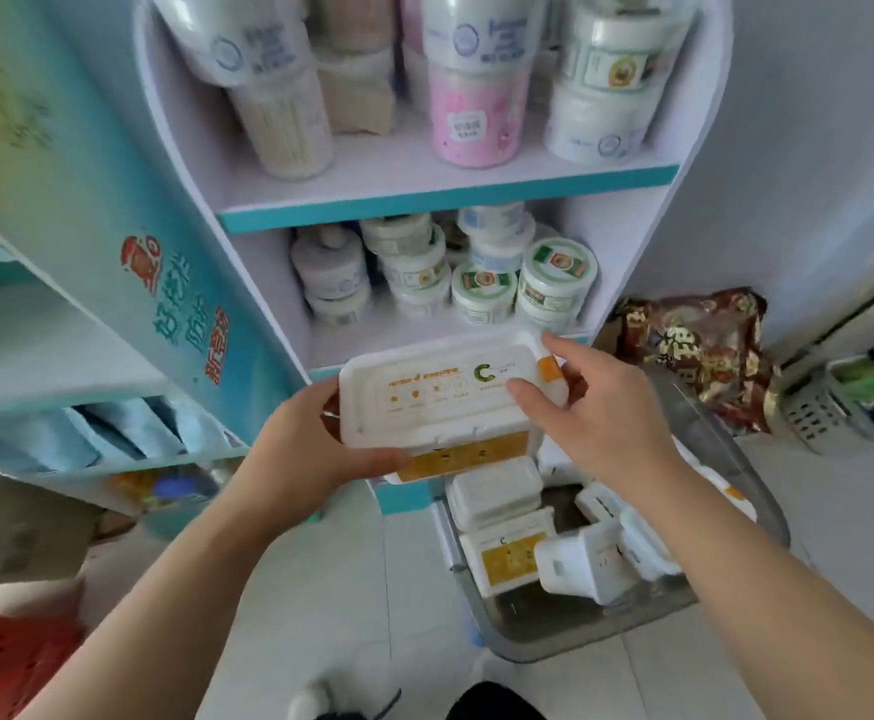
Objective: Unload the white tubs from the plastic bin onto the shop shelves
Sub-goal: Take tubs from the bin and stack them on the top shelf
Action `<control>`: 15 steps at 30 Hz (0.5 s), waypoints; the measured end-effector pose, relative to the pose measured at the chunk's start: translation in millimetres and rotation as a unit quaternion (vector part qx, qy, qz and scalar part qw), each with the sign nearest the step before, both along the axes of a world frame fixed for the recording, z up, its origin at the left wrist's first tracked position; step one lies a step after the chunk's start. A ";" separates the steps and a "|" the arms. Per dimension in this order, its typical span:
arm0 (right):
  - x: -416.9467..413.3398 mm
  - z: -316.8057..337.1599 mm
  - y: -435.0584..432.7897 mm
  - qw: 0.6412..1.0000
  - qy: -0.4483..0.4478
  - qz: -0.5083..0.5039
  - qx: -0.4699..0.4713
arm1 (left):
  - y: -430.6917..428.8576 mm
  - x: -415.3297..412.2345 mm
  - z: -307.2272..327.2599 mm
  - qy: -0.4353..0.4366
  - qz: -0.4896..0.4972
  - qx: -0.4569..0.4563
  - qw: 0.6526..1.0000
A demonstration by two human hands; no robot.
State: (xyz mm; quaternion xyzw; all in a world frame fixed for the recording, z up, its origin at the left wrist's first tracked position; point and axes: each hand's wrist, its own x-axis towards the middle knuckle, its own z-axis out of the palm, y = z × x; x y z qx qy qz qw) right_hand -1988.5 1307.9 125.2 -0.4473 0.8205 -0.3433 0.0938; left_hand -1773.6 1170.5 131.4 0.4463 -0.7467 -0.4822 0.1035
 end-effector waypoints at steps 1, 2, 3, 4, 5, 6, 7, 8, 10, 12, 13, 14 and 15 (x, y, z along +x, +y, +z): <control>11.4 16.1 -9.0 1.000 -0.005 0.009 -0.016 | -5.4 14.1 12.9 0.011 0.004 -0.016 1.000; 24.1 32.7 -18.5 0.999 -0.009 0.021 -0.033 | -9.8 28.6 27.2 0.029 0.012 -0.031 0.999; 37.8 48.4 -27.9 0.998 -0.010 0.031 -0.048 | -15.2 44.1 39.9 0.047 0.021 -0.042 0.998; 52.0 62.9 -36.9 0.997 -0.008 0.042 -0.065 | -20.6 60.3 52.4 0.069 0.031 -0.050 0.996; 67.5 76.5 -46.3 0.995 -0.007 0.051 -0.080 | -26.8 77.7 63.5 0.092 0.040 -0.055 0.993; 84.0 88.7 -55.9 0.994 -0.006 0.058 -0.098 | -32.9 95.5 74.8 0.113 0.050 -0.060 0.991; 101.1 98.9 -65.9 0.991 -0.008 0.063 -0.116 | -39.2 113.9 84.9 0.131 0.057 -0.068 0.987; 116.9 107.2 -75.5 0.988 -0.015 0.068 -0.135 | -44.6 131.1 94.9 0.149 0.062 -0.077 0.984; 149.5 122.6 -94.6 0.982 -0.028 0.084 -0.168 | -55.3 164.9 113.9 0.189 0.076 -0.086 0.975; 183.2 137.8 -113.5 0.976 -0.037 0.102 -0.189 | -67.1 200.4 131.9 0.215 0.081 -0.097 0.968; 202.2 146.8 -124.8 0.972 -0.042 0.119 -0.200 | -75.3 220.8 141.3 0.220 0.084 -0.107 0.966; 218.7 154.8 -135.2 0.967 -0.049 0.141 -0.207 | -83.2 239.1 149.5 0.225 0.085 -0.117 0.964; 234.2 163.0 -145.6 0.962 -0.056 0.163 -0.210 | -92.4 255.8 156.7 0.229 0.086 -0.125 0.961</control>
